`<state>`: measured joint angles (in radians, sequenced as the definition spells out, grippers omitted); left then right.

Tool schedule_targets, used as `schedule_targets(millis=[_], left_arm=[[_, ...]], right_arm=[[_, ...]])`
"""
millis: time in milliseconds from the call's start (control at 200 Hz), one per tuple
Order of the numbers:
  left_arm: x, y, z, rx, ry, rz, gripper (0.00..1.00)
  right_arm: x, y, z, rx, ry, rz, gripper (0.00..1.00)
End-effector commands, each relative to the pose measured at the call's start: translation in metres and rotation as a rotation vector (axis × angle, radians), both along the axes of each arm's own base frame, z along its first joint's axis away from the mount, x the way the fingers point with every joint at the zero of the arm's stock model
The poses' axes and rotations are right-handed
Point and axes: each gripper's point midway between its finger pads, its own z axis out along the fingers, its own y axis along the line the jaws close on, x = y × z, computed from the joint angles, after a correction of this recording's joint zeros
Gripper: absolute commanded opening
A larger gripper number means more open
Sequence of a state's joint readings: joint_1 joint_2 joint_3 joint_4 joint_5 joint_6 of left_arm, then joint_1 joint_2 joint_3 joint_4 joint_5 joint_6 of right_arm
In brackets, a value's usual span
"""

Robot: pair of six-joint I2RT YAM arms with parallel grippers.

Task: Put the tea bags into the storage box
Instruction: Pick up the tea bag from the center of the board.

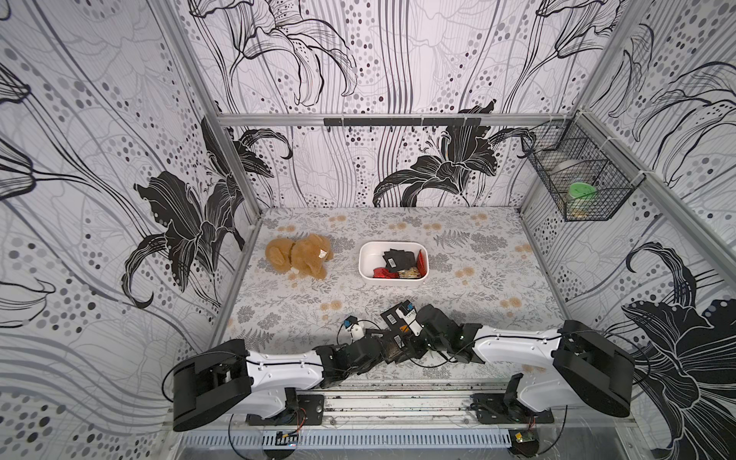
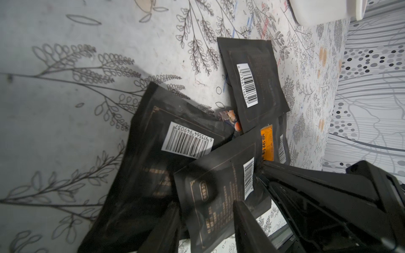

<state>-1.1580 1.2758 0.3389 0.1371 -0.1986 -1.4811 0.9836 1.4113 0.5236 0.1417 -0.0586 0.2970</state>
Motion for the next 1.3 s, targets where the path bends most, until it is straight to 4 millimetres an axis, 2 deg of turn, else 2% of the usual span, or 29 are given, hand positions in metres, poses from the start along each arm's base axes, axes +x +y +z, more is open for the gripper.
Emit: schedule_targets(millis=[0,245,420,611,736,1051,1297], left_arm=[[-0.001,-0.005,0.0,-0.033,-0.005,-0.009,0.43],[0.0,-0.013,0.008,-0.091,-0.021,-0.015,0.43],[0.002,-0.024,0.025,-0.194,-0.046,-0.023,0.39],[0.008,-0.019,0.038,-0.214,-0.088,0.009,0.39],[0.007,-0.015,0.032,-0.212,-0.079,0.023,0.36],[0.009,-0.03,0.029,-0.195,-0.072,-0.011,0.3],[0.011,-0.034,0.031,-0.19,-0.076,-0.02,0.17]], right_arm=[[0.002,0.001,-0.003,-0.028,0.001,0.0,0.0],[0.002,0.003,-0.005,-0.033,0.011,0.003,0.0],[0.001,0.004,-0.003,-0.023,0.01,0.012,0.0],[0.0,0.004,-0.002,-0.015,0.007,0.013,0.0],[0.0,0.004,0.0,-0.009,0.004,0.012,0.0],[-0.002,0.005,0.002,0.003,0.003,0.022,0.0],[-0.002,0.005,0.007,0.022,-0.008,0.023,0.0]])
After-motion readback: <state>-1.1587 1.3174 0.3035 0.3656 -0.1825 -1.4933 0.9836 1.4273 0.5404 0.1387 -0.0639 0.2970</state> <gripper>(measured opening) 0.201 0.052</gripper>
